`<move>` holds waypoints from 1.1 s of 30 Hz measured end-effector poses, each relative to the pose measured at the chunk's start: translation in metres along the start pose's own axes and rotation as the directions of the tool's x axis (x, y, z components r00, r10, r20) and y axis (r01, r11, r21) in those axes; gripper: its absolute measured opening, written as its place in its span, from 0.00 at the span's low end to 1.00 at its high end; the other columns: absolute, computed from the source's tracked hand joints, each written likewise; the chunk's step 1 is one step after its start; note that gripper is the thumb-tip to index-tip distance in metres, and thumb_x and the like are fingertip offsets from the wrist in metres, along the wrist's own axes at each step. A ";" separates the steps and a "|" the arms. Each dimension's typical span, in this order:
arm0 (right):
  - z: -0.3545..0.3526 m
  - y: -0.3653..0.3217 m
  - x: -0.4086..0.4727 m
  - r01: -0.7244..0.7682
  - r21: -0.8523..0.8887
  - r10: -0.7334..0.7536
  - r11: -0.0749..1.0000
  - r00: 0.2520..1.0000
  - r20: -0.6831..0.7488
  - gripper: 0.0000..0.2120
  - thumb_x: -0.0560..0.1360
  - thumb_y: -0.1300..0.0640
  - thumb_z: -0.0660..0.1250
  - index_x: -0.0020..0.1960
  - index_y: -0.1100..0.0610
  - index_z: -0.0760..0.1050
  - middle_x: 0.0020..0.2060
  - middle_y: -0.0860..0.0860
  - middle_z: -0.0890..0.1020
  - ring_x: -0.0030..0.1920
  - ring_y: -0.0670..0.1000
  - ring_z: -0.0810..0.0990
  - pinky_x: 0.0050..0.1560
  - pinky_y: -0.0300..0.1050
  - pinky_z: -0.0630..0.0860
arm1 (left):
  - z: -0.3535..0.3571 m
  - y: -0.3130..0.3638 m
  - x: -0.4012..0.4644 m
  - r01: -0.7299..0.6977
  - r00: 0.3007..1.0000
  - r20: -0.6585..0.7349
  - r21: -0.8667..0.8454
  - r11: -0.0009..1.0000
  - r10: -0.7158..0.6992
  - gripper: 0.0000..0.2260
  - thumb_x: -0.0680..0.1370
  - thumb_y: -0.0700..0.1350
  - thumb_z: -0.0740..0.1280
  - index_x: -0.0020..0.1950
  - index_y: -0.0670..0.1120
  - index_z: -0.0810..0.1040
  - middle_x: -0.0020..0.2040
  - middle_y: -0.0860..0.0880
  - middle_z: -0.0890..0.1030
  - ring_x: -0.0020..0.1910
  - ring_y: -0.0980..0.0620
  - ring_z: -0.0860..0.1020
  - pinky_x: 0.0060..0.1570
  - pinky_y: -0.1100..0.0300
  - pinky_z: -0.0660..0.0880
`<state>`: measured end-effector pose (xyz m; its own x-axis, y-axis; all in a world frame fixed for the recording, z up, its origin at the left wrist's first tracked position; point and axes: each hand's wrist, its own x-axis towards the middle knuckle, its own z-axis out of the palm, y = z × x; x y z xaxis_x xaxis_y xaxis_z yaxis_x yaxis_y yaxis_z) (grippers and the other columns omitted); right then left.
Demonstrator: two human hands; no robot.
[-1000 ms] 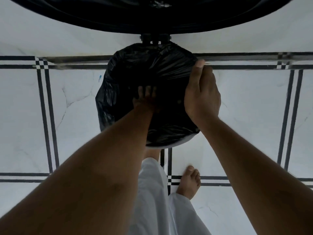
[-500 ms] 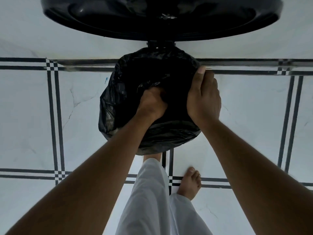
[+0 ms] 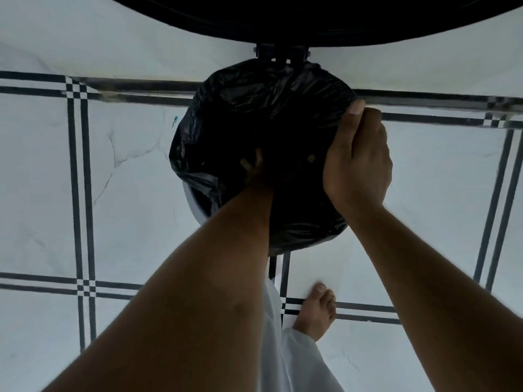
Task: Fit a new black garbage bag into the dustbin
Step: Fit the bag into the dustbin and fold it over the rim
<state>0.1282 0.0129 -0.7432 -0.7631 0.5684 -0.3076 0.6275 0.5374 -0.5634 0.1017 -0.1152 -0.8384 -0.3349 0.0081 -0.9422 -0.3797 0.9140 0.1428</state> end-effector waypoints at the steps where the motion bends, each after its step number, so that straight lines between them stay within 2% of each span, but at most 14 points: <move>1: -0.001 -0.001 0.000 0.003 -0.009 -0.003 1.000 1.000 0.001 0.26 0.90 0.38 0.44 0.64 0.54 0.73 0.56 0.48 0.82 0.52 0.50 0.76 0.53 0.49 0.67 | -0.002 0.002 -0.004 0.016 1.000 -0.025 -0.051 0.999 -0.017 0.44 0.85 0.64 0.65 0.90 0.53 0.41 0.90 0.44 0.41 0.88 0.31 0.43 0.83 0.29 0.52; 4: -0.009 -0.007 -0.001 0.001 -0.010 -0.001 1.000 0.999 0.047 0.27 0.90 0.37 0.45 0.67 0.54 0.73 0.60 0.52 0.83 0.54 0.51 0.76 0.54 0.51 0.68 | -0.015 0.006 -0.036 -0.039 0.989 -0.131 0.174 0.984 0.062 0.30 0.87 0.54 0.64 0.87 0.46 0.62 0.87 0.40 0.62 0.84 0.36 0.65 0.81 0.39 0.65; 7: -0.022 -0.011 0.001 -0.039 0.023 0.034 0.999 0.984 0.177 0.28 0.89 0.35 0.46 0.73 0.53 0.71 0.68 0.54 0.79 0.67 0.57 0.76 0.60 0.52 0.66 | -0.028 -0.004 -0.098 -0.188 0.926 -0.248 0.349 0.918 0.284 0.19 0.86 0.53 0.62 0.72 0.45 0.79 0.69 0.41 0.82 0.68 0.37 0.82 0.68 0.45 0.77; 9: -0.025 -0.012 0.004 -0.075 0.039 0.063 0.996 0.966 0.250 0.30 0.88 0.33 0.46 0.78 0.51 0.68 0.74 0.55 0.74 0.76 0.60 0.70 0.68 0.56 0.65 | -0.022 -0.028 -0.137 -0.277 0.810 -0.403 0.378 0.883 0.426 0.21 0.86 0.56 0.58 0.72 0.46 0.78 0.68 0.42 0.83 0.69 0.39 0.81 0.72 0.42 0.74; 12: -0.036 -0.014 0.001 -0.161 0.036 0.142 0.986 0.940 0.311 0.32 0.88 0.32 0.47 0.83 0.49 0.63 0.80 0.55 0.68 0.82 0.59 0.63 0.78 0.61 0.61 | -0.005 -0.081 -0.175 -0.238 0.686 -0.562 0.427 0.872 0.462 0.28 0.87 0.59 0.57 0.83 0.45 0.69 0.83 0.41 0.71 0.84 0.38 0.66 0.83 0.34 0.58; 14: -0.040 -0.014 -0.003 -0.183 0.047 0.158 0.982 0.931 0.329 0.32 0.88 0.33 0.47 0.85 0.49 0.61 0.81 0.53 0.67 0.82 0.58 0.64 0.77 0.59 0.61 | 0.003 -0.115 -0.180 -0.203 0.723 -0.571 0.363 0.909 0.390 0.31 0.88 0.61 0.53 0.88 0.47 0.59 0.89 0.43 0.58 0.89 0.38 0.56 0.83 0.29 0.52; 17: -0.039 -0.015 -0.004 -0.229 0.077 0.190 0.970 0.920 0.343 0.33 0.88 0.32 0.44 0.84 0.49 0.61 0.81 0.52 0.68 0.80 0.58 0.69 0.72 0.56 0.63 | 0.011 -0.141 -0.174 -0.394 0.691 -0.584 0.189 0.899 0.426 0.32 0.90 0.58 0.57 0.90 0.46 0.51 0.91 0.46 0.50 0.88 0.40 0.58 0.81 0.37 0.65; 20: -0.037 -0.016 0.001 -0.287 0.135 0.234 0.948 0.920 0.315 0.32 0.88 0.32 0.45 0.83 0.51 0.64 0.80 0.54 0.69 0.80 0.57 0.68 0.69 0.52 0.61 | 0.019 -0.139 -0.167 -0.496 0.628 -0.742 -0.150 0.855 0.234 0.28 0.88 0.49 0.66 0.84 0.42 0.60 0.84 0.44 0.61 0.74 0.59 0.74 0.67 0.66 0.77; 21: -0.038 -0.015 0.000 -0.294 0.154 0.246 0.943 0.931 0.271 0.32 0.89 0.33 0.46 0.82 0.52 0.66 0.79 0.54 0.69 0.80 0.57 0.67 0.70 0.51 0.61 | 0.020 -0.137 -0.167 -0.482 0.646 -0.758 -0.315 0.817 0.089 0.25 0.87 0.48 0.67 0.81 0.44 0.64 0.78 0.47 0.68 0.69 0.61 0.78 0.64 0.67 0.80; 23: -0.043 -0.014 -0.004 -0.315 0.157 0.297 0.936 0.946 0.129 0.31 0.89 0.34 0.50 0.79 0.54 0.71 0.78 0.55 0.71 0.80 0.58 0.65 0.73 0.53 0.62 | 0.019 -0.131 -0.166 -0.423 0.723 -0.667 -0.634 0.647 -0.180 0.16 0.85 0.51 0.71 0.70 0.48 0.74 0.64 0.53 0.81 0.60 0.51 0.85 0.61 0.50 0.85; 25: -0.051 -0.011 -0.010 -0.390 0.148 0.394 0.909 0.919 0.001 0.28 0.89 0.36 0.52 0.76 0.54 0.74 0.77 0.56 0.72 0.79 0.58 0.65 0.77 0.56 0.64 | 0.012 -0.129 -0.170 -0.319 0.820 -0.477 -0.839 0.440 -0.316 0.12 0.85 0.50 0.73 0.64 0.46 0.78 0.57 0.49 0.85 0.54 0.47 0.87 0.56 0.46 0.87; 29: -0.062 -0.001 -0.031 -0.645 0.236 0.645 0.726 0.759 0.089 0.22 0.88 0.42 0.56 0.70 0.54 0.79 0.71 0.54 0.78 0.75 0.59 0.71 0.68 0.53 0.72 | 0.002 -0.135 -0.172 -0.112 0.975 -0.112 -0.994 0.012 -0.191 0.15 0.87 0.49 0.69 0.68 0.40 0.82 0.61 0.45 0.89 0.60 0.48 0.88 0.58 0.53 0.85; 31: -0.063 0.004 -0.045 -0.747 0.348 0.708 0.566 0.657 0.259 0.14 0.87 0.47 0.60 0.54 0.53 0.81 0.55 0.50 0.82 0.60 0.56 0.77 0.54 0.49 0.74 | 0.002 -0.144 -0.167 -0.049 0.994 -0.037 -0.993 -0.109 -0.105 0.16 0.88 0.48 0.66 0.73 0.42 0.80 0.67 0.45 0.87 0.65 0.49 0.87 0.64 0.52 0.83; 33: -0.063 0.008 -0.058 -0.826 0.395 0.726 0.403 0.551 0.412 0.10 0.87 0.48 0.63 0.54 0.52 0.80 0.54 0.47 0.83 0.55 0.51 0.80 0.57 0.47 0.78 | 0.006 -0.151 -0.161 0.009 0.997 0.020 -0.988 -0.156 -0.069 0.17 0.88 0.45 0.65 0.76 0.41 0.78 0.70 0.45 0.86 0.67 0.49 0.86 0.66 0.52 0.83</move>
<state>0.1871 0.0238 -0.6822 -0.0287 0.4466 -0.8942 0.8216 -0.4989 -0.2756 0.2182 -0.2524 -0.7103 -0.2905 -0.0465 -0.9557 -0.7959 -0.5427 0.2683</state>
